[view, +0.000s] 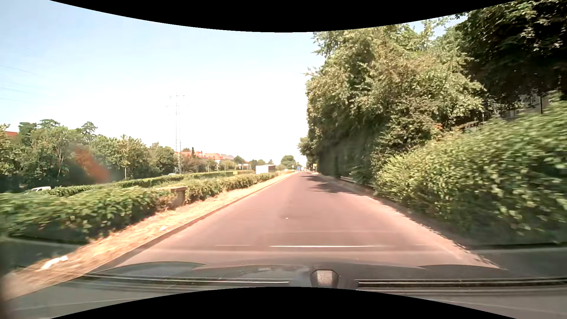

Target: Follow the waypoints while adhering to traffic rules and regulations

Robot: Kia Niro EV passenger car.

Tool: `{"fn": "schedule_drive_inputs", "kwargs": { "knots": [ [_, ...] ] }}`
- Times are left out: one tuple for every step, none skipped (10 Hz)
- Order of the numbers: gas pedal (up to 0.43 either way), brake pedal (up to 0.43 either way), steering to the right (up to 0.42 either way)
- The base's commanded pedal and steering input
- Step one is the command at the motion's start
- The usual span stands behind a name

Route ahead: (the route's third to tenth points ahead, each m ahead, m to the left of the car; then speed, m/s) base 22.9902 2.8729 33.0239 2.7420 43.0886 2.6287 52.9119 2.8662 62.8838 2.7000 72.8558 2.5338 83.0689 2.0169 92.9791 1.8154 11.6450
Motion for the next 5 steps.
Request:
{"fn": "schedule_drive_inputs", "kwargs": {
  "knots": [
    [0.059,0.0,-0.004],
    [0.059,0.0,-0.001],
    [0.067,0.0,0.002],
    [0.067,0.0,0.003],
    [0.067,0.0,0.003]
  ]
}}
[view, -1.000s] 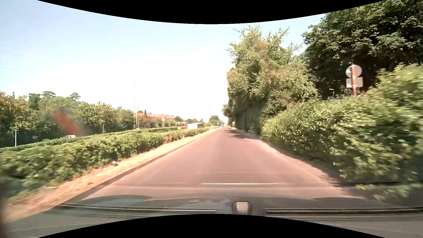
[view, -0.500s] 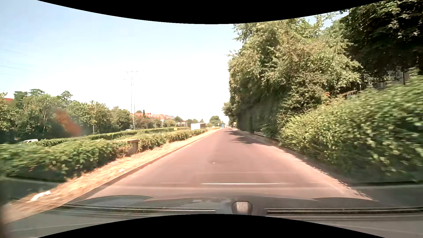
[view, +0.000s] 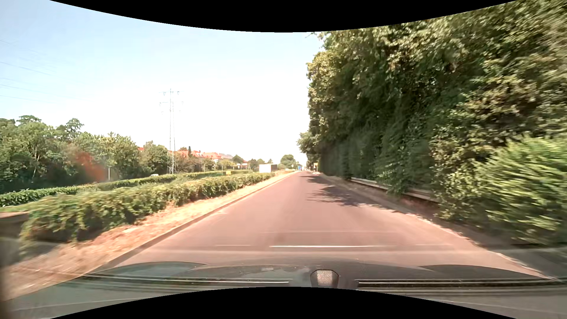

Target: Follow the waypoints while adhering to traffic rules and regulations

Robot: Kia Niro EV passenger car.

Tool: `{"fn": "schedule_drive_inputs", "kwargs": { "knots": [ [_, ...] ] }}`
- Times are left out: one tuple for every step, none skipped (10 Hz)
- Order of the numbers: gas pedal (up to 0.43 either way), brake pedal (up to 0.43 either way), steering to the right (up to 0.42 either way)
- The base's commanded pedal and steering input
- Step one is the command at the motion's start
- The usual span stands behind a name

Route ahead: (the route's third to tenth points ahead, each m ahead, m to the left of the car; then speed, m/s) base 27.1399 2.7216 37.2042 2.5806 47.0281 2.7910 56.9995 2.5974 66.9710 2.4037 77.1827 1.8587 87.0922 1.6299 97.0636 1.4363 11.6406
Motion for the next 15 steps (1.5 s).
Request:
{"fn": "schedule_drive_inputs", "kwargs": {
  "knots": [
    [0.067,0.0,0.003],
    [0.067,0.0,0.003],
    [0.067,0.0,0.003],
    [0.067,0.0,0.003],
    [0.079,0.0,0.003],
    [0.079,0.0,0.003],
    [0.079,0.0,0.003],
    [0.079,0.0,0.003],
    [0.079,0.0,0.003],
    [0.079,0.0,0.003],
    [0.079,0.0,0.003],
    [0.079,0.0,0.002],
    [0.079,0.0,0.002],
    [0.079,0.0,0.001],
    [0.079,0.0,0.001]
  ]
}}
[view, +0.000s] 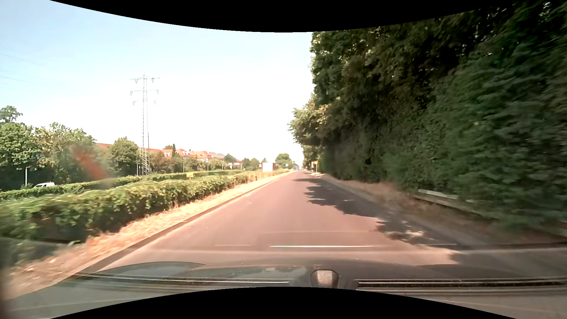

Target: Follow the waypoints while adhering to traffic rules and regulations

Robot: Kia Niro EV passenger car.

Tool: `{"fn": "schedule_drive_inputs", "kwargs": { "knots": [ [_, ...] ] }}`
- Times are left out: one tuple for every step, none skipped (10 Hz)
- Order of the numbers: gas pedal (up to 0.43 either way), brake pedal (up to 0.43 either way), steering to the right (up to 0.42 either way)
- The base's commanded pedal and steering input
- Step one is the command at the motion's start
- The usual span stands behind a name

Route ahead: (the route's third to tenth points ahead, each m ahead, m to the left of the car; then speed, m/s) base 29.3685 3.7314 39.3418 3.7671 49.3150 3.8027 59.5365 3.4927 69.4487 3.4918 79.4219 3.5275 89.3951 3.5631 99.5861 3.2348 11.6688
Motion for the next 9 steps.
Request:
{"fn": "schedule_drive_inputs", "kwargs": {
  "knots": [
    [0.079,0.0,0.002],
    [0.079,0.0,0.001],
    [0.079,0.0,0.001],
    [0.079,0.0,0.001],
    [0.079,0.0,0.0],
    [0.079,0.0,0.0],
    [0.087,0.0,0.0],
    [0.087,0.0,0.0],
    [0.087,0.0,0.0]
  ]
}}
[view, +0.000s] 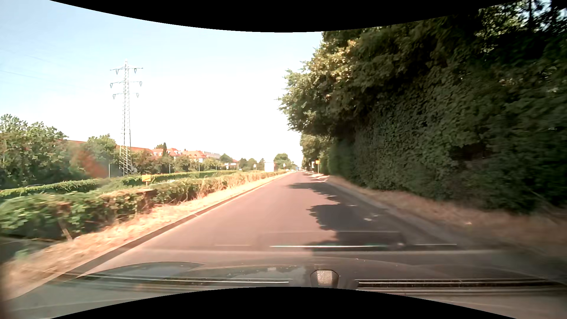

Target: Follow the waypoints while adhering to traffic rules and regulations

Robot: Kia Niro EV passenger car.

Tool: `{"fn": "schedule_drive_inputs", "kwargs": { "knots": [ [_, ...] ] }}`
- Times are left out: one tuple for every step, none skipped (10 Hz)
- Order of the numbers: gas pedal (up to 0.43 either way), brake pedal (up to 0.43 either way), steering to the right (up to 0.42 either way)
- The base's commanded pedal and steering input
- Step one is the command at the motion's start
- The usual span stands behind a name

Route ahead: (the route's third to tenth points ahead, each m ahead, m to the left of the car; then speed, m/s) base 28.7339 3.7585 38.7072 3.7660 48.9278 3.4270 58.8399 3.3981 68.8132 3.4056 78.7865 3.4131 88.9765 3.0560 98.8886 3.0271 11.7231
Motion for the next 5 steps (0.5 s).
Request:
{"fn": "schedule_drive_inputs", "kwargs": {
  "knots": [
    [0.098,0.0,0.0],
    [0.11,0.0,0.0],
    [0.11,0.0,0.0],
    [0.11,0.0,-0.001],
    [0.11,0.0,-0.001]
  ]
}}
